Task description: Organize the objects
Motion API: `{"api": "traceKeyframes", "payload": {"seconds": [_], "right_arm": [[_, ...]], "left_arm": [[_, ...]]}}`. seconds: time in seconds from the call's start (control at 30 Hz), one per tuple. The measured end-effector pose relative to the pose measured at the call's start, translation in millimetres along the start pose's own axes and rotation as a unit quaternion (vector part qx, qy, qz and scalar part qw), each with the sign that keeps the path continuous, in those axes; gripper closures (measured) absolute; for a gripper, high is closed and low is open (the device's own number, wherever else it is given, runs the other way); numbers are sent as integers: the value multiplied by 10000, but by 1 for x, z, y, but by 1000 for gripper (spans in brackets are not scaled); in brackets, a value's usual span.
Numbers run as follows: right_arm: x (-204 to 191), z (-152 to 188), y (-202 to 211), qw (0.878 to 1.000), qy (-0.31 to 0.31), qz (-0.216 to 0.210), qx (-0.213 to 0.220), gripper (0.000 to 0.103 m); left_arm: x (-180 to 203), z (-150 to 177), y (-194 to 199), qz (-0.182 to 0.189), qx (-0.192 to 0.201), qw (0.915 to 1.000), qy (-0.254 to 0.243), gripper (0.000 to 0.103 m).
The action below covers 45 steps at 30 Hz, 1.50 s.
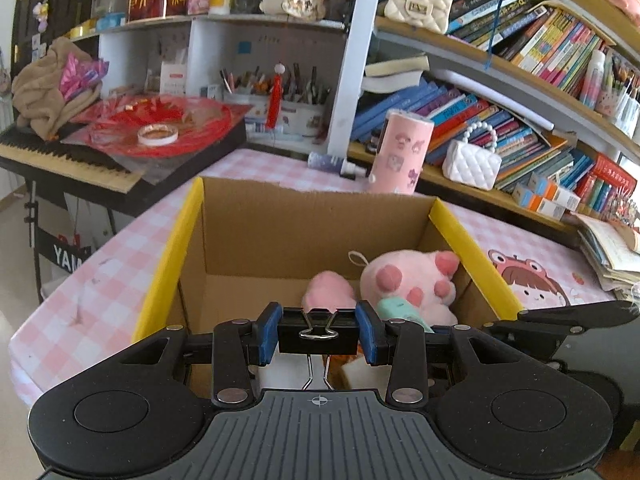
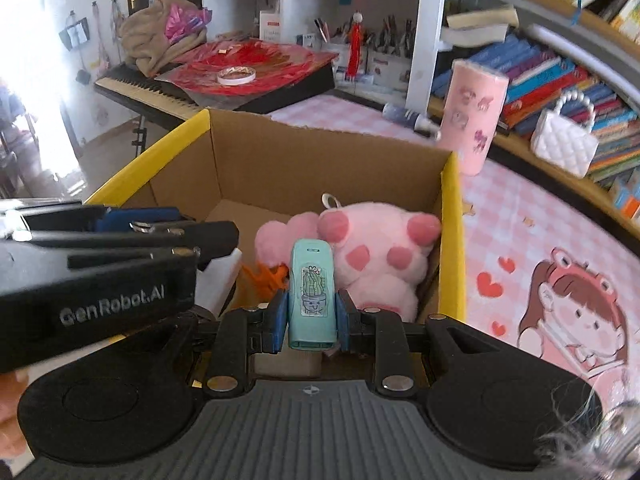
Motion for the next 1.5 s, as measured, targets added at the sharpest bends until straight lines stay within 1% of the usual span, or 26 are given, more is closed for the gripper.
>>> {"api": "traceKeyframes", "payload": {"seconds": [0.13,0.17,0.2,0.23,0.3,0.33,0.4,0.43,0.5,0.57,0.7,0.77,0.87,0.9,0.97,1.0,1.1,1.27,1.4,1.5], "right_arm": [[-1,-1,6,9999,42,28,135,75],[-2,-1,10,9998,60,20,207,70],[-2,-1,15,9995,76,29,294,63],[-2,-1,21,9991,96,53,415,62],[-3,-1,33,9981,122,109,592,62],[-2,-1,40,9975,101,187,672,62],[0,0,55,9959,5,321,843,62],[1,0,64,9949,-50,384,935,61],[4,4,82,9924,-150,533,1103,59],[8,9,100,9898,-233,677,1230,59],[16,28,136,9842,-503,1009,1369,58],[19,40,153,9804,-694,1165,1430,57],[21,62,175,9738,-973,1426,1478,53],[22,69,180,9716,-1080,1500,1475,51],[23,85,188,9675,-1407,1558,1408,51],[23,93,191,9650,-1583,1584,1367,51],[21,115,200,9578,-1864,1776,1278,51],[13,146,215,9505,-1871,2163,1215,47],[9,169,221,9446,-2075,2294,1094,47],[8,180,225,9409,-2117,2436,1022,47]], "left_arm": [[1,1,3,7,30,10000,64,62],[2,0,5,23,62,10000,56,53],[4,-3,10,30,145,9999,35,48],[6,-6,15,42,248,9997,7,46],[11,-12,28,75,432,9990,-90,37],[14,-16,36,82,536,9984,-143,35],[19,-23,51,101,727,9971,-189,28],[22,-26,59,144,822,9963,-186,27],[27,-30,77,268,985,9946,-177,21],[30,-31,93,323,1123,9930,-189,19],[33,-21,123,318,1264,9912,-226,12],[34,-12,133,315,1248,9914,-243,10],[34,6,143,236,1147,9926,-331,8],[34,13,146,158,1123,9929,-354,8],[30,24,151,-7,1112,9934,-287,8],[28,31,152,-22,1060,9941,-243,8],[27,50,155,11,841,9961,-257,8],[35,77,163,148,575,9971,-466,8],[48,94,167,305,396,9957,-779,8],[57,101,167,376,283,9942,-963,6]]}}
Point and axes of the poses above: each gripper's, at about its wrist camera, not at the fingertips, and y roughly against the way its jaws point, x to its right, z to its underside, the point moved 8 cm from there along -y, roughly the way its jaws point, and after that the axes turned 2 degrees about x, right-handed, at the moved point
